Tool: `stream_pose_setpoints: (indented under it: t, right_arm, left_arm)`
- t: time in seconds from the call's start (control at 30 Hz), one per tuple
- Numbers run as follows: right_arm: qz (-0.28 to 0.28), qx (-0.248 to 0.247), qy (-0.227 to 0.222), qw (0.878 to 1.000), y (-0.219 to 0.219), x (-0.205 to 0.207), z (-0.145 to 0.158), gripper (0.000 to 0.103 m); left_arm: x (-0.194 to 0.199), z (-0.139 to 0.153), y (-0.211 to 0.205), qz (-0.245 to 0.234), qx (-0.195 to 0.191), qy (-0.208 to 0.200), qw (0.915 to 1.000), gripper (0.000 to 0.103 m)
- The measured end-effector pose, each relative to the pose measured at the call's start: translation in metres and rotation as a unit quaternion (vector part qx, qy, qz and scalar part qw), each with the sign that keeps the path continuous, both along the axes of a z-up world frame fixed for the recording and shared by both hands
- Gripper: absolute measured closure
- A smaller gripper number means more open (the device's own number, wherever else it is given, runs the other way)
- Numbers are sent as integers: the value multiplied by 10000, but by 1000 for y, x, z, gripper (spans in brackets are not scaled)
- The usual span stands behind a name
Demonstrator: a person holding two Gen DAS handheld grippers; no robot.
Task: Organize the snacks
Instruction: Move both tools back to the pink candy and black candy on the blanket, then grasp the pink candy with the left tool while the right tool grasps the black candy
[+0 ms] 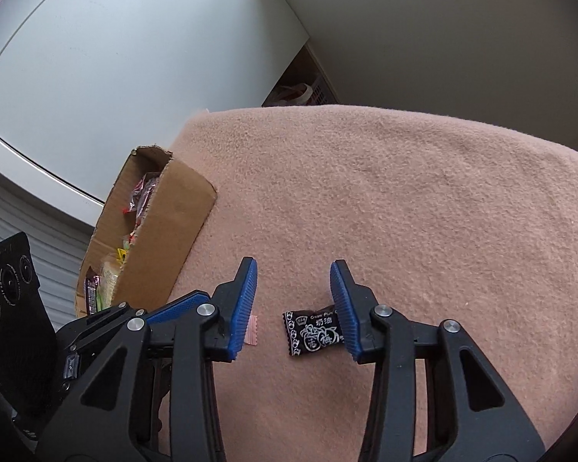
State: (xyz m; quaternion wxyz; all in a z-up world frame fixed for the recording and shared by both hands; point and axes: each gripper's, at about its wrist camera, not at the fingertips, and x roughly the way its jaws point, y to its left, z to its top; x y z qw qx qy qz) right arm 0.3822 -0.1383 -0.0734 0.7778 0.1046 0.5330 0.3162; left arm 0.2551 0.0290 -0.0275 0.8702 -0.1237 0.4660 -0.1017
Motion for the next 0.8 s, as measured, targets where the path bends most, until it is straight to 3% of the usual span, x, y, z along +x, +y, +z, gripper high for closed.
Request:
stream_pose_setpoints:
  t: [0.23,0.57,0.8]
  right_arm:
    - [82,232,297,9993,-7,4,-11,61]
    - [167,22,260,9995,-17,-18,-9,61]
    - [387,-559,-172,9975,-4,-29,-2,51]
  left_arm:
    - [13,-20,3,127,34,275,9995,80]
    - [-7,-33,10,23,-413,554,9976,83]
    - [-35,-31,-15,-291,317,302,9986,81]
